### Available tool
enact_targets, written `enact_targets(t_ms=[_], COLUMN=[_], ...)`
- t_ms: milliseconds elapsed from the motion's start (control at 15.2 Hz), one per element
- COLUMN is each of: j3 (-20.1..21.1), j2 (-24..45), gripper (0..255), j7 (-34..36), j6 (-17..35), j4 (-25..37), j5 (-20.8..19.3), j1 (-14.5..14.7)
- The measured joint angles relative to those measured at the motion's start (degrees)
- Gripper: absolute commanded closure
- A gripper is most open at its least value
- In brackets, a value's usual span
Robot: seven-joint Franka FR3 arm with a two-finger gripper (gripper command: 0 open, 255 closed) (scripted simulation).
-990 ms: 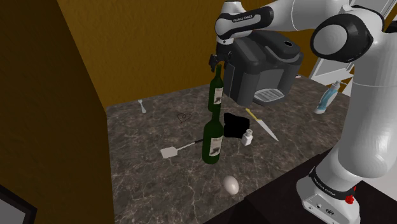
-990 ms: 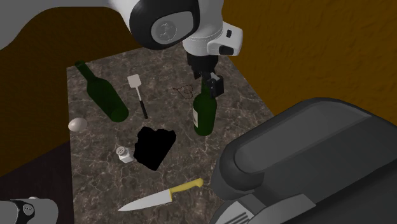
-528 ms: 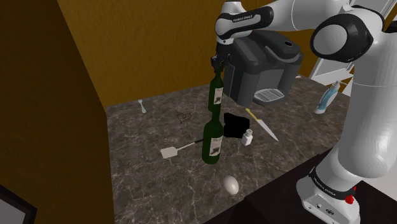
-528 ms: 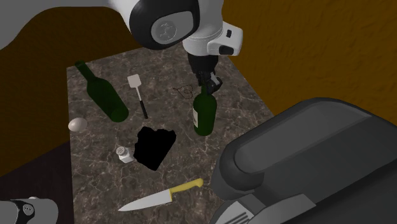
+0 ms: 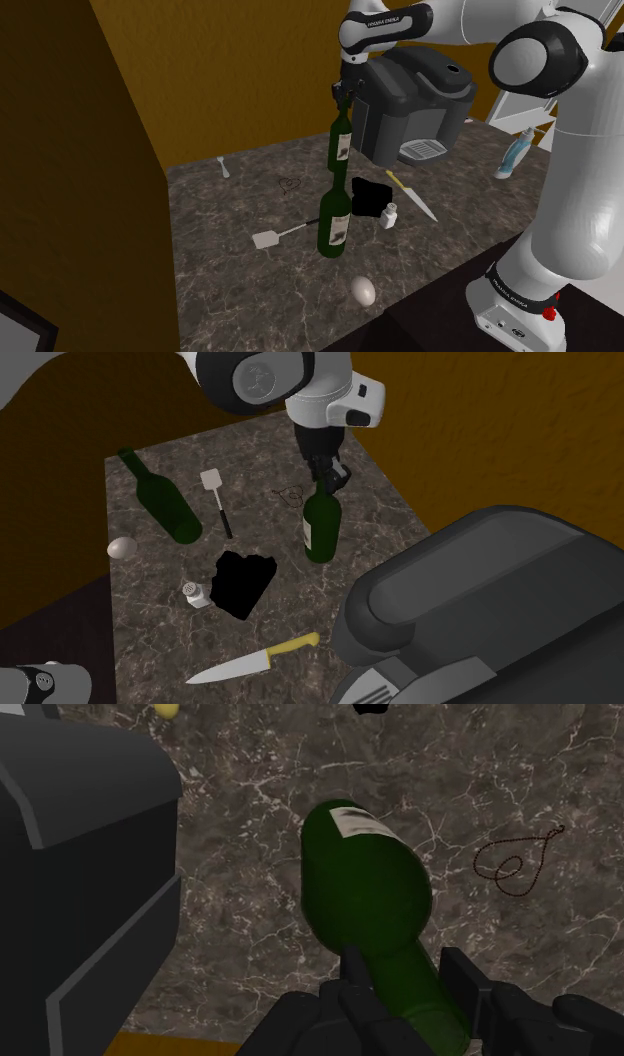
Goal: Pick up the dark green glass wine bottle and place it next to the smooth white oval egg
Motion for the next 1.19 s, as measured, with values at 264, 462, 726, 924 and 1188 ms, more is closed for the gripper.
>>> enact_targets(t_ms=[264, 462, 726, 924, 1188], j3=[0.0, -0.1, -0.1, -0.1, -0.1], j2=[0.0, 0.0, 0.2, 0.9, 1.5], gripper=[255, 255, 255, 255, 255], j7=[0.1, 0.1, 0.1, 0.3, 0.2], j6=[-3.2, -5.7, -8.6, -11.6, -14.9], j4=[3.2, 5.7, 8.8, 12.5, 16.4], j5=[0.0, 0.0, 0.0, 0.0, 0.1], j1=[0.0, -0.2, -0.3, -0.4, -0.6])
